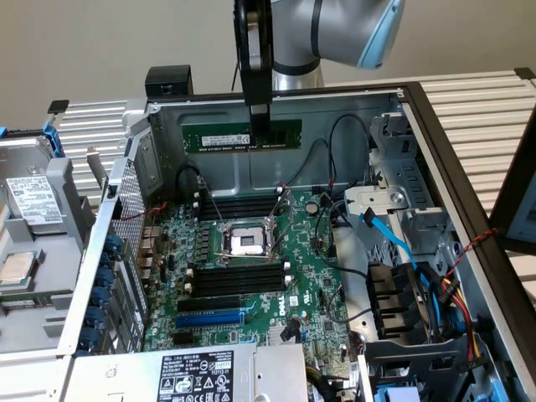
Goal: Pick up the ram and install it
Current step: 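Pick up the ram and move it above insertion slot, then insert the ram into the slot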
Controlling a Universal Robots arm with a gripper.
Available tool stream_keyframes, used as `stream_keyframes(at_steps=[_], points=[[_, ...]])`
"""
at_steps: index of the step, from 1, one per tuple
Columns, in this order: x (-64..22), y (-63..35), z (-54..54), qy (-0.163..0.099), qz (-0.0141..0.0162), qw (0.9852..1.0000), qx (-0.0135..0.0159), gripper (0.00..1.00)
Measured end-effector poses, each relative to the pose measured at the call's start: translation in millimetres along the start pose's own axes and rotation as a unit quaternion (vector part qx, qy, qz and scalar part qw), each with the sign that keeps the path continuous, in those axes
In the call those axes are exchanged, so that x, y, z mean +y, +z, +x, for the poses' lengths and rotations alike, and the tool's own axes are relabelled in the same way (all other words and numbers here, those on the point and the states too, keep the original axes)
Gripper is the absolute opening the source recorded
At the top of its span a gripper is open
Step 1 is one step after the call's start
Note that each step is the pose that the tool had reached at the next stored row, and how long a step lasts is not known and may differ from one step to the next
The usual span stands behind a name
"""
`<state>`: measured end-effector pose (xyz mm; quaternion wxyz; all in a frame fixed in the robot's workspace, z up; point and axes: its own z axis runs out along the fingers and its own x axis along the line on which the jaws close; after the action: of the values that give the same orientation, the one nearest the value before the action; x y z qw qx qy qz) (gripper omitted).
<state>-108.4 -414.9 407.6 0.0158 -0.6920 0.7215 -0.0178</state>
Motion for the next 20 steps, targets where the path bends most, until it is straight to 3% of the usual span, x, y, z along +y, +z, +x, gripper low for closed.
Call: stream_keyframes(at_steps=[9, 20], points=[[-0.7, 0.1, -2.5, 0.0, 0.0, 1.0, -0.0007, 0.12], [0.2, 19.1, -3.0, 0.005, 0.0, 1.0, -0.0005, 0.12]])
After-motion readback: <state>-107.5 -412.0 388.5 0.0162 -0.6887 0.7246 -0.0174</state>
